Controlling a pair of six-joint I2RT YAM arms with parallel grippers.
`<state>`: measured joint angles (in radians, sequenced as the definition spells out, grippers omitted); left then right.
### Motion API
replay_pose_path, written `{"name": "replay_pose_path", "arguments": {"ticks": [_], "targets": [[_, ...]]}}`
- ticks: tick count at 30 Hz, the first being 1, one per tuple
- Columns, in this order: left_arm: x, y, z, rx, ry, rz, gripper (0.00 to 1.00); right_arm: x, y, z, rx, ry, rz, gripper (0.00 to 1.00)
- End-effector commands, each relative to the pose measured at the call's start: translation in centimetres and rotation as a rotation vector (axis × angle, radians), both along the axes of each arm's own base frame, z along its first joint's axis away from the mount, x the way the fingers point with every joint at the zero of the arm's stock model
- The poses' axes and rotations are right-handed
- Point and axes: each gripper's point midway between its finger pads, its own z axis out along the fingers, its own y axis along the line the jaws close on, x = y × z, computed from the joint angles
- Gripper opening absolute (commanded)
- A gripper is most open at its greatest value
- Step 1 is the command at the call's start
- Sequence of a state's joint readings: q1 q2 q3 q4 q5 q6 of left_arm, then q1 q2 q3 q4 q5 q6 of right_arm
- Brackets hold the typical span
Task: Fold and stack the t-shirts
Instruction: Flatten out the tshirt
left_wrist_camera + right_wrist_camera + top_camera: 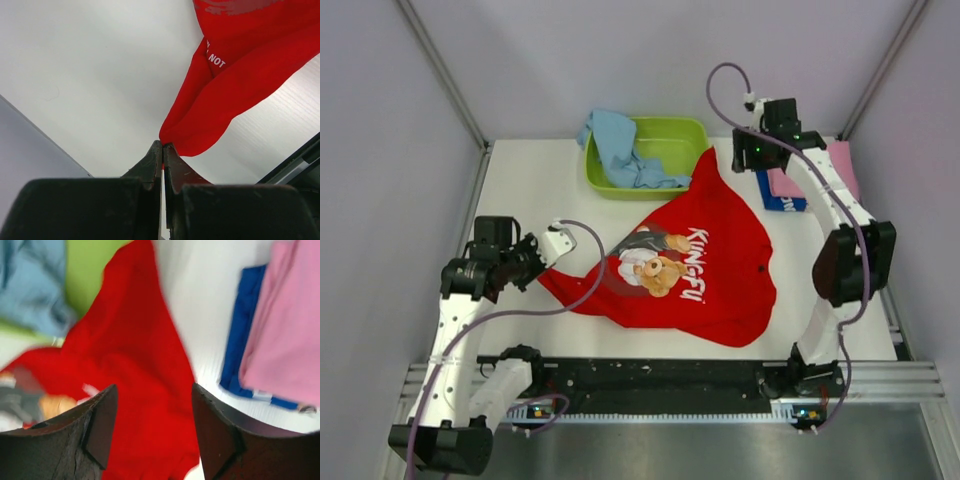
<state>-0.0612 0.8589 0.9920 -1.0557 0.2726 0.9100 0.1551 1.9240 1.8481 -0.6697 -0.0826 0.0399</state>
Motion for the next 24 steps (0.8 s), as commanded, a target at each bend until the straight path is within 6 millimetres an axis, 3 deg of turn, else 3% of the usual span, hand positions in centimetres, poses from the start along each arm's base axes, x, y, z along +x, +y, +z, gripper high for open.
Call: {"name": "replay_pose_path", "arguments": {"ticks": [1, 6, 8, 11, 14, 18, 21, 24], "targets": [[1.2, -0.4, 0.7, -0.043, -0.037, 0.025, 0.0, -9.7, 8.2, 9.7, -0.024, -0.279, 0.354, 0.6], [3.3, -0.2, 1.8, -0.081, -0.1, 0.115, 0.0, -25.0, 18.0, 6.0, 0.089, -0.31, 0.916, 0.6], [4.1, 0.0, 2.0, -0.086, -0.122, 0.14, 0.0, -29.8, 19.8, 4.0, 0.133, -0.292, 1.052, 0.58], [4.4, -0.1, 1.9, -0.1, -0.118, 0.151, 0.0, -34.9, 21.2, -2.2, 0.014, -0.234, 1.173, 0.54], [4.5, -0.5, 2.0, -0.125, -0.115, 0.148, 0.0, -38.4, 21.4, -7.8, -0.12, -0.129, 1.287, 0.51], [4.9, -0.7, 2.6, -0.137, -0.138, 0.15, 0.0, -40.8, 20.4, -13.7, -0.24, 0.148, 1.308, 0.46], [5.2, -0.7, 3.0, -0.137, -0.154, 0.149, 0.0, -41.6, 19.7, -16.4, -0.333, 0.27, 1.325, 0.47], [5.4, -0.8, 3.3, -0.142, -0.157, 0.144, 0.0, -40.2, 19.3, -17.5, -0.417, 0.259, 1.26, 0.48]]}}
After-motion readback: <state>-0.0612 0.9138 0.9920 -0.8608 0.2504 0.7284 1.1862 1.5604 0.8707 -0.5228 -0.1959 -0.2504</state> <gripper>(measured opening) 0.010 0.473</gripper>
